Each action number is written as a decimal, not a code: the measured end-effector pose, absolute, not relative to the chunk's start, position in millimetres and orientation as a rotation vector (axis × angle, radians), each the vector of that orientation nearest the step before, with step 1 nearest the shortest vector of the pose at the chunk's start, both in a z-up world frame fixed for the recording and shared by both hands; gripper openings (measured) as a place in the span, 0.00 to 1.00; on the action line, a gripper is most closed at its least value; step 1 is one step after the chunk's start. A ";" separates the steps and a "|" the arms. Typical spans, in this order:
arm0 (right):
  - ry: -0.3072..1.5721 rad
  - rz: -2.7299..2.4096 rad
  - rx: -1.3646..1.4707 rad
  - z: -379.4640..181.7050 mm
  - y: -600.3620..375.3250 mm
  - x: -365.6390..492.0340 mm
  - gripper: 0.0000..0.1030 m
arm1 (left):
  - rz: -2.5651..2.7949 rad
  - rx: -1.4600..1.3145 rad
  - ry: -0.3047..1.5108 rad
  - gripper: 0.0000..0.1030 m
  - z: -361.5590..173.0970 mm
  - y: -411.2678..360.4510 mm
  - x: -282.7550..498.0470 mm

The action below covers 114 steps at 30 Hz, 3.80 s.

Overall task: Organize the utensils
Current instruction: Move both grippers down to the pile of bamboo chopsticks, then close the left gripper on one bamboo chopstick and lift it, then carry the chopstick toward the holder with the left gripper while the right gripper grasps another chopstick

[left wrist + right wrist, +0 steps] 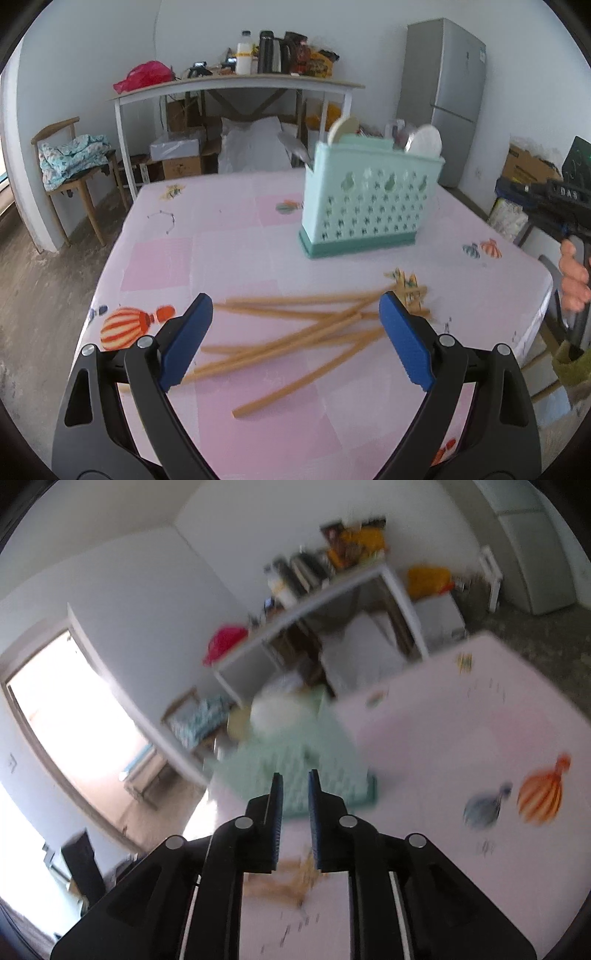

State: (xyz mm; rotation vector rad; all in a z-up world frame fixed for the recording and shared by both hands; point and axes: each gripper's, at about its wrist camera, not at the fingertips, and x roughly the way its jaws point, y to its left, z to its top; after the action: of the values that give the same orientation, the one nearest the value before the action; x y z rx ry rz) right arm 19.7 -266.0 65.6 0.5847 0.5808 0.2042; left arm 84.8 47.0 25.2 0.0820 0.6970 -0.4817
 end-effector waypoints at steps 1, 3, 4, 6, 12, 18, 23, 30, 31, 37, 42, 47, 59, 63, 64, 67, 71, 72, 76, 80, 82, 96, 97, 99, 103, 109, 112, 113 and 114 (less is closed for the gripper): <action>0.618 0.221 0.585 57.9 -258.3 17.7 0.16 | -0.488 0.090 0.707 0.85 22.2 46.2 81.9; 0.702 0.246 0.590 39.6 -240.8 15.5 0.17 | -0.507 0.104 0.726 0.85 15.9 43.0 76.0; 0.734 0.250 0.587 32.2 -232.5 16.2 0.17 | -0.524 0.111 0.740 0.85 11.5 40.4 72.9; 0.802 0.253 0.569 16.2 -215.2 16.0 0.17 | -0.551 0.127 0.763 0.82 4.5 33.9 68.5; 0.899 0.273 0.550 -7.2 -190.8 22.1 0.17 | -0.631 0.269 0.756 0.46 -7.5 1.7 59.6; 0.899 0.277 0.568 -8.4 -194.3 22.9 0.17 | -0.644 0.524 0.714 0.26 -23.2 -33.4 52.3; 0.900 0.276 0.573 -8.9 -197.3 18.2 0.17 | -0.648 0.623 0.713 0.20 -31.2 -44.4 51.5; 0.895 0.281 0.573 -9.0 -196.7 19.6 0.17 | -0.630 0.683 0.705 0.15 -34.5 -48.5 57.2; 0.896 0.283 0.573 -9.0 -196.5 19.7 0.17 | -0.629 0.688 0.706 0.15 -35.0 -48.9 58.3; 0.896 0.289 0.572 -8.7 -196.0 19.8 0.17 | -0.634 0.733 0.701 0.15 -36.8 -51.2 63.6; 0.892 0.294 0.575 -7.8 -196.3 19.5 0.17 | -0.646 0.751 0.694 0.15 -33.9 -52.3 63.5; 0.888 0.292 0.581 -7.4 -198.9 18.2 0.17 | -0.686 0.741 0.677 0.15 -28.6 -54.7 63.5; 0.885 0.281 0.608 -9.1 -207.2 14.2 0.17 | -0.814 0.691 0.780 0.17 -32.5 -71.2 85.7; 0.883 0.279 0.610 -9.3 -208.1 13.8 0.17 | -0.815 0.688 0.800 0.10 -29.7 -70.5 83.7; 0.882 0.277 0.613 -9.6 -208.8 13.3 0.17 | -0.812 0.694 0.799 0.09 -29.4 -70.3 81.2; 0.879 0.270 0.618 -9.7 -212.4 12.6 0.17 | -0.821 0.702 0.815 0.05 -26.1 -68.2 71.6; 0.872 0.258 0.625 -9.1 -218.8 10.4 0.17 | -0.849 0.646 0.892 0.04 -22.4 -62.5 64.0; 0.871 0.255 0.630 -9.4 -220.5 9.9 0.17 | -0.858 0.616 0.921 0.05 -21.8 -60.7 64.9; 0.872 0.253 0.649 -11.7 -223.7 9.6 0.17 | -0.871 0.482 1.036 0.08 -20.7 -54.0 81.0; 0.874 0.255 0.653 -13.0 -223.2 9.5 0.17 | -0.868 0.351 1.132 0.17 -21.8 -50.6 101.0; 0.876 0.257 0.653 -13.6 -222.6 9.8 0.17 | -0.875 0.320 1.156 0.17 -24.1 -50.6 105.6; 0.863 0.281 0.692 -11.6 -225.7 12.7 0.17 | -0.814 0.226 1.122 0.05 -19.9 -41.7 115.3; 0.862 0.288 0.702 -10.8 -226.3 14.3 0.17 | -0.809 0.197 1.113 0.05 -14.8 -32.3 115.9; 0.864 0.297 0.699 -8.5 -224.6 17.8 0.17 | -0.785 0.127 1.088 0.05 -4.0 -13.8 117.8; 0.877 0.343 0.627 1.3 -208.2 31.9 0.17 | -0.720 -0.014 1.022 0.05 14.0 26.4 122.4; 0.959 0.519 0.318 20.5 -147.9 65.1 0.17 | -0.526 -0.183 0.922 0.05 32.0 95.2 136.9; 0.977 0.615 0.119 28.9 -112.3 77.2 0.17 | -0.444 -0.260 0.902 0.05 33.8 121.6 143.9; 0.972 0.652 0.048 31.4 -99.0 80.9 0.17 | -0.422 -0.274 0.896 0.05 33.4 127.6 144.7; 0.964 0.688 -0.013 32.7 -87.6 83.3 0.17 | -0.394 -0.295 0.885 0.05 33.6 136.3 145.3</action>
State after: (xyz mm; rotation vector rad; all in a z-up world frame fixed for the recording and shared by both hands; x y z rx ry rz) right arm 83.3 -87.6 32.7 -0.0130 0.9638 0.6883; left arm 145.3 136.3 33.6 -0.2951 0.8848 -0.3939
